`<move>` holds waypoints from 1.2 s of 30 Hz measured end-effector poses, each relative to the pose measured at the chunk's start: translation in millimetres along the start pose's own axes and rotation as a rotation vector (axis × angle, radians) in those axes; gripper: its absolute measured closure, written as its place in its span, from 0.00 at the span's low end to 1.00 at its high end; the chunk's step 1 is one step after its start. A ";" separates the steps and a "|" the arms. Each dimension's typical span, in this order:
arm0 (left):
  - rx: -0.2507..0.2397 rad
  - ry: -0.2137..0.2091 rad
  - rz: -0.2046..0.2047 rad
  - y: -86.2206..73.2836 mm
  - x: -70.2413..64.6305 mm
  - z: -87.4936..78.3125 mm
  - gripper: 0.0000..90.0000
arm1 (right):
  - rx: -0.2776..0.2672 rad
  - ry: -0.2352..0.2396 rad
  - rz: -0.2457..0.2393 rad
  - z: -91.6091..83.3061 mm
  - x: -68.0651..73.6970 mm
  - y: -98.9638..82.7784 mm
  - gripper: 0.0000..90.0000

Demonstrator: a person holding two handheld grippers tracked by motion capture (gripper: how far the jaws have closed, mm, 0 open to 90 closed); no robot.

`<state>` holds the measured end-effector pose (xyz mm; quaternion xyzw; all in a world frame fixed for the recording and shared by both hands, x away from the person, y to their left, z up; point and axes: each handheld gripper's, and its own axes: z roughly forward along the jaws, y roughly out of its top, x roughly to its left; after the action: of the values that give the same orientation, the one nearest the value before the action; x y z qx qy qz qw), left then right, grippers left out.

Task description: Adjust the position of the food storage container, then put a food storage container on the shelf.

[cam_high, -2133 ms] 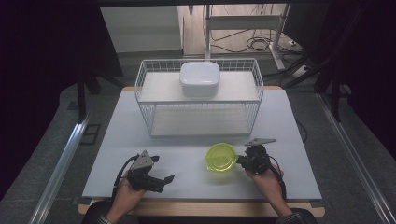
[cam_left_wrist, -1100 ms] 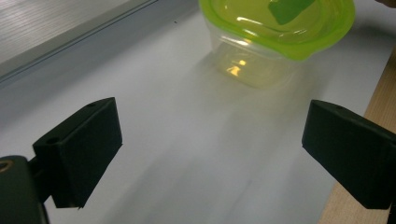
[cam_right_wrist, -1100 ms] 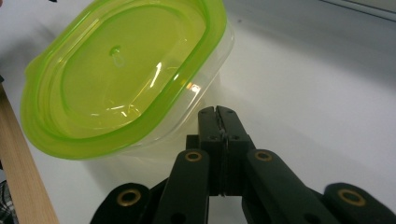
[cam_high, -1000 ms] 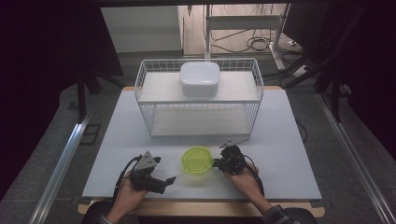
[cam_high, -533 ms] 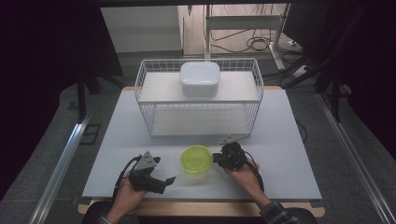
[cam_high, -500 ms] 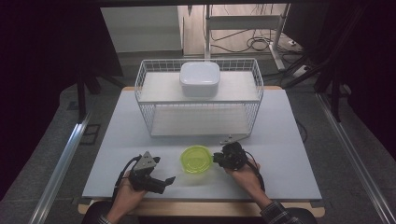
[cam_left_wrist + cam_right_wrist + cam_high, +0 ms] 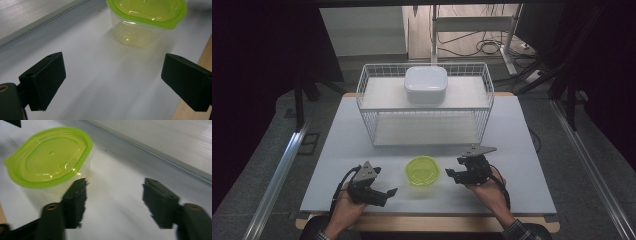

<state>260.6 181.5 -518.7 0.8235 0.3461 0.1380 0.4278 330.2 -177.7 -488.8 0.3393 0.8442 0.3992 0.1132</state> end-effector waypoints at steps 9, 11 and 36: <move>-0.020 0.011 0.010 -1.3 0.8 -0.8 0.05 | 0.014 0.074 -0.024 -2.1 -1.5 -9.3 0.10; -0.022 0.013 0.012 -1.2 0.3 -0.6 0.05 | 0.016 0.081 -0.026 -2.3 -0.9 -9.8 0.08; -0.022 0.011 0.014 -1.6 0.8 0.9 0.05 | 0.002 0.083 0.053 -6.7 2.1 11.3 0.17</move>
<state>261.0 182.2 -520.5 0.8204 0.3414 0.1491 0.4338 331.1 -175.2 -475.8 0.3450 0.8392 0.4149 0.0671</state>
